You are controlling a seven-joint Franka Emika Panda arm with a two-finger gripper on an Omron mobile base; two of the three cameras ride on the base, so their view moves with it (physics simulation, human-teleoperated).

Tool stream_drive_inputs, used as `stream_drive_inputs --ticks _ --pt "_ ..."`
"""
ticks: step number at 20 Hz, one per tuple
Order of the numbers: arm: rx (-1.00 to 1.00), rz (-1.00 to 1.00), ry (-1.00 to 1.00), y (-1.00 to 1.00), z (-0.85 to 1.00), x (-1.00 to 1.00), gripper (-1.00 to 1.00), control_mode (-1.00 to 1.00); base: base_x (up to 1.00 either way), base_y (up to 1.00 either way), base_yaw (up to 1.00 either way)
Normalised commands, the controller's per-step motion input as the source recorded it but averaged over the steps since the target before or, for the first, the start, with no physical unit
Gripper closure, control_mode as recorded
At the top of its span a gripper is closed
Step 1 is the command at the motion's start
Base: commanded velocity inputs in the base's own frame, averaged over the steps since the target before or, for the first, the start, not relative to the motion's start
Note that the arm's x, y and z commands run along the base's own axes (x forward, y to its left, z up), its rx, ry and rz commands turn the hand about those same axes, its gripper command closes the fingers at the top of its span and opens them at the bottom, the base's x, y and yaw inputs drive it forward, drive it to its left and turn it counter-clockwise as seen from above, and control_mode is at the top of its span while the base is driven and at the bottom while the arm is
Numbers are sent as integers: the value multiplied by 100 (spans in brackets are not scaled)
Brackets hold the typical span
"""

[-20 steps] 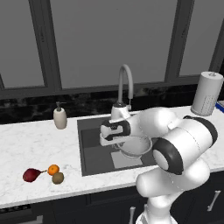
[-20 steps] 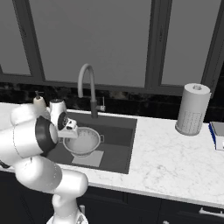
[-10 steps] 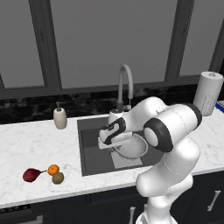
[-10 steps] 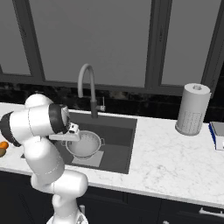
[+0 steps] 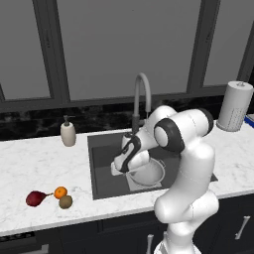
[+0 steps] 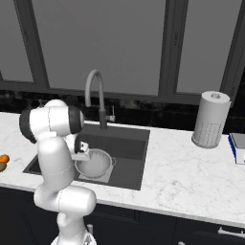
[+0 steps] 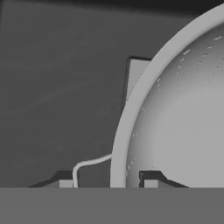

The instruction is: Put the colander in the sink, put the tangerine, kiwi, pear in the colander, and turn on the sink faucet and pour water over the colander.

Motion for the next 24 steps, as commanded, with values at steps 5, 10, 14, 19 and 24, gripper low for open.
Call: stream_drive_inputs --ticks 5,10,14,19,24 --pt "-1 0 0 3 -41 28 100 -100 0 0 0" --pt "-1 0 0 4 -36 34 100 -100 0 0 0" --pt "0 0 0 0 -15 11 100 -100 0 0 0" --pt "0 0 0 0 0 0 100 -100 0 0 0" --pt "0 0 0 0 0 0 100 -100 0 0 0"
